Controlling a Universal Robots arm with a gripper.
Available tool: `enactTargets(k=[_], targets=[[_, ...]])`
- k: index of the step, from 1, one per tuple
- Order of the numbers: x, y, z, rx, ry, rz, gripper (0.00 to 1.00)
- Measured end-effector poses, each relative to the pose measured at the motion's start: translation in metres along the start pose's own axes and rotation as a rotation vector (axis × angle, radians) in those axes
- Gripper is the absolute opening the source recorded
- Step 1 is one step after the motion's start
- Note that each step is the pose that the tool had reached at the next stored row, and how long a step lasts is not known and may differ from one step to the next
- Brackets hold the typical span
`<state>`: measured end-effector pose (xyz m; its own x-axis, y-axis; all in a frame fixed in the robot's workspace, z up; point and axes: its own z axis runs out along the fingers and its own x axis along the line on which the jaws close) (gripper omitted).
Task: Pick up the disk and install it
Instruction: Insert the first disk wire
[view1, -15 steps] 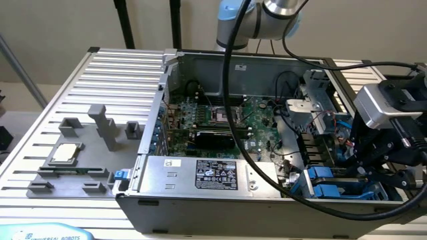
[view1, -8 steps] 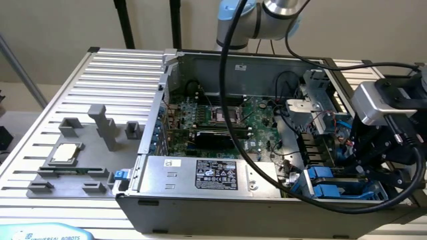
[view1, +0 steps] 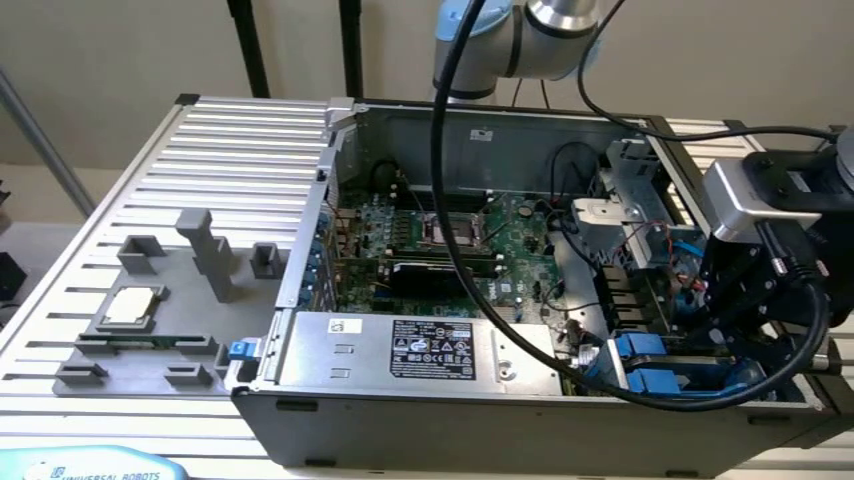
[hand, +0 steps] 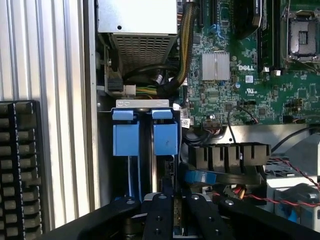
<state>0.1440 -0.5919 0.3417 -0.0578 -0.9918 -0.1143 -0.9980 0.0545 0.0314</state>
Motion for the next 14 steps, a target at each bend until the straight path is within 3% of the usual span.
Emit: enactTargets(k=[14], targets=[[-0.0011, 0.0001, 0.0001, 0.008, 0.0022, 0.082, 0.16]])
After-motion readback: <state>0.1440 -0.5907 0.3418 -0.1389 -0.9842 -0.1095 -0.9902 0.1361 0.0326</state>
